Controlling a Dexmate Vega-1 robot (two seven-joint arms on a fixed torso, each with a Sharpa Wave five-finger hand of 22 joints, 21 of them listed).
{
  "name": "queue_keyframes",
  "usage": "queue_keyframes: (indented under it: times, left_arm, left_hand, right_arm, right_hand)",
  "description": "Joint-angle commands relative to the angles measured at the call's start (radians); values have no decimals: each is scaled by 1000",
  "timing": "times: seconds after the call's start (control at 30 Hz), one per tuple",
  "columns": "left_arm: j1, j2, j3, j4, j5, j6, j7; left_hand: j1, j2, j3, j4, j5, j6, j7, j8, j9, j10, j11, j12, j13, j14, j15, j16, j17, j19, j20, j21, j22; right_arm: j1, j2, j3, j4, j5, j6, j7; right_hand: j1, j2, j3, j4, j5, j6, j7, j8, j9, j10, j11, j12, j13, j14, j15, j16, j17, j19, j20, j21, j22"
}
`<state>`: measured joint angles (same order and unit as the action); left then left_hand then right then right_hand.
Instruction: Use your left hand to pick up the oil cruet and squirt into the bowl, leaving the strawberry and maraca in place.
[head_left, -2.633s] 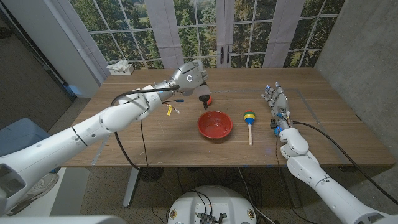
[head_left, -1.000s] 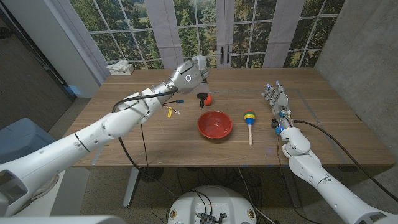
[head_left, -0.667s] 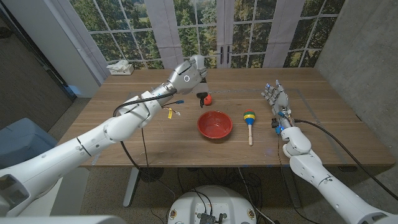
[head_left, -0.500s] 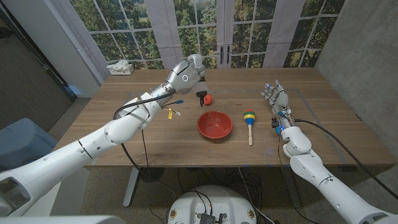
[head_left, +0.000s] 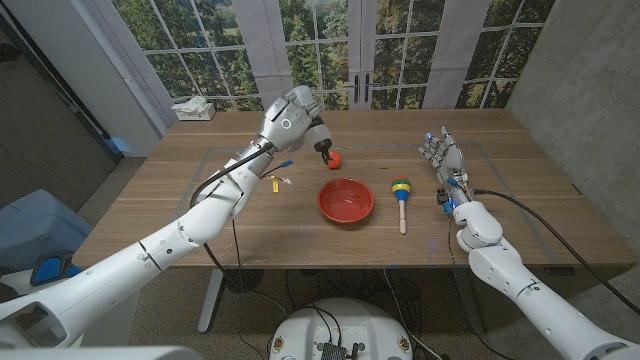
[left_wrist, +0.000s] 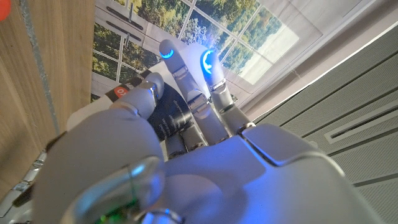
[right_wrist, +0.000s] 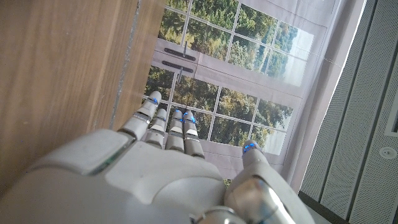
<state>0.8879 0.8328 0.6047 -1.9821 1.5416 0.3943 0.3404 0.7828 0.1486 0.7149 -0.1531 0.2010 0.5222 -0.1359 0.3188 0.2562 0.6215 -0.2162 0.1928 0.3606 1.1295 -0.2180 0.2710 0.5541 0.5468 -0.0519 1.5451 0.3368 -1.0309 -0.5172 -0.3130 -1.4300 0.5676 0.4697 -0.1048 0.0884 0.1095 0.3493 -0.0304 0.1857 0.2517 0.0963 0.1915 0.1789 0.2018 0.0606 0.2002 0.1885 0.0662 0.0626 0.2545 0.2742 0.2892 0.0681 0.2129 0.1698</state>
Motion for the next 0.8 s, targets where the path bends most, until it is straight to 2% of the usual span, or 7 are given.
queue_keyframes:
  times: [0.03,0.23,0.3,0.8]
  left_arm:
    - [52,-67,-22,14,-197,68,75]
    - [64,-90,-32,15,-297,81,94]
    - [74,-114,-39,15,-335,105,102]
    - [108,-120,-96,-20,-604,85,127]
  left_hand:
    - [-11,3,0,8,-1,12,6,-6,0,29,2,10,-1,11,-20,-4,3,7,-140,-2,-3]
    - [-23,10,2,14,0,17,8,-8,-3,30,2,10,-8,10,-20,-6,5,6,-139,-7,-12]
    - [-24,10,3,14,0,18,9,-9,-3,30,2,10,-9,9,-20,-7,4,7,-139,-7,-13]
    - [-62,18,11,30,1,29,23,-18,-13,39,3,14,-26,-2,-19,-25,-6,10,-136,-21,-42]
  right_arm:
    - [-8,-19,0,-38,-8,-32,-11]
    - [-9,-26,-2,-51,-15,-45,-18]
    - [-9,-28,-3,-53,-20,-47,-20]
    - [-1,-31,-7,-64,-28,-66,-27]
  right_hand:
    - [-3,6,0,-4,1,2,-7,0,2,8,1,-2,5,3,2,-1,2,9,-2,-1,6]
    - [-3,7,0,-5,2,3,-8,0,2,7,0,-3,5,3,2,-1,2,9,-2,-2,6]
    - [-3,7,0,-5,2,3,-7,0,2,8,1,-3,5,2,2,-1,2,9,-2,-2,6]
    - [-3,7,0,-6,2,2,-6,0,2,7,-1,-3,5,2,2,-3,2,10,-3,-4,6]
